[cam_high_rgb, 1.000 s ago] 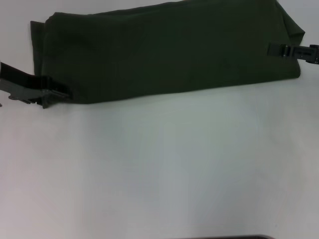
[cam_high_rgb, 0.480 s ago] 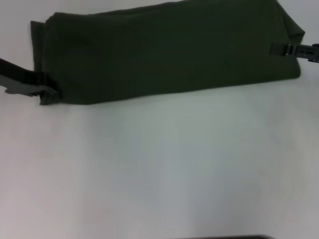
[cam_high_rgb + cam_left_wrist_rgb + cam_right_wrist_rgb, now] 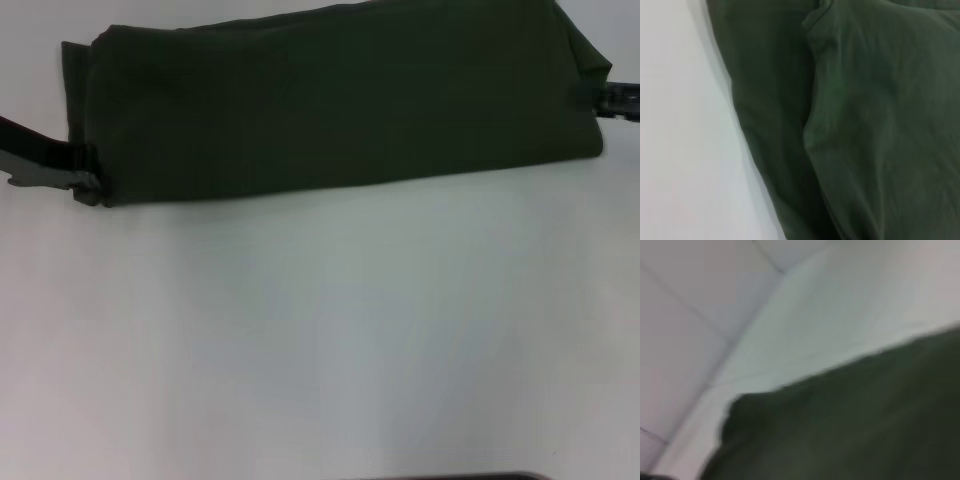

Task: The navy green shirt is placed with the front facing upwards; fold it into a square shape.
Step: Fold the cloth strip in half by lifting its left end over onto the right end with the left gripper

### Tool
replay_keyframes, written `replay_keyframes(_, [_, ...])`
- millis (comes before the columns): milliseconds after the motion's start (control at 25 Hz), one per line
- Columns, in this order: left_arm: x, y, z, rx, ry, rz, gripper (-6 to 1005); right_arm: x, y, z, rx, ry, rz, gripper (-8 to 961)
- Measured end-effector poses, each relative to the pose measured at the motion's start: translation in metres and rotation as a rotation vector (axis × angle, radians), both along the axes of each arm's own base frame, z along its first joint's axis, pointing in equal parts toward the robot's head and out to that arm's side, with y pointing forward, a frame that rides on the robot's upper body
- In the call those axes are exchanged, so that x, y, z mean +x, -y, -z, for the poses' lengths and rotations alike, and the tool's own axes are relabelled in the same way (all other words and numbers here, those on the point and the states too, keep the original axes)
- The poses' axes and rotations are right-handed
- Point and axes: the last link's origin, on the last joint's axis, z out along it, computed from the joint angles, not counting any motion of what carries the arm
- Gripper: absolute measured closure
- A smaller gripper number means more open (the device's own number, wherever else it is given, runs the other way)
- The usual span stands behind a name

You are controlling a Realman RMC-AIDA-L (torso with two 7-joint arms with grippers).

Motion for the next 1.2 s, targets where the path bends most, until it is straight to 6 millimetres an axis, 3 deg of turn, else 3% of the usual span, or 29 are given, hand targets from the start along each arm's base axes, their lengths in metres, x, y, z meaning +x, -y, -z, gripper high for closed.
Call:
replay_keyframes(160, [0.001,0.000,0.000,-0.003,-0.004,0.013,978,0.010,-0.012,-0.012,-0.062,0.100,0.152,233])
replay_keyframes(360, [0.004,-0.002,0.002,-0.014,-0.011,0.029,978,0.006,-0.029,-0.016,-0.086,0.190,0.196,233])
replay_keyframes(800, [0.009,-0.005,0.003,-0.011,-0.015,0.047,977,0.003,-0.052,0.022,-0.128,0.370,0.236,232])
replay_keyframes(1200, [0.008,-0.005,0.006,-0.008,-0.016,0.049,977,0.003,-0.057,0.020,-0.099,0.379,0.246,233])
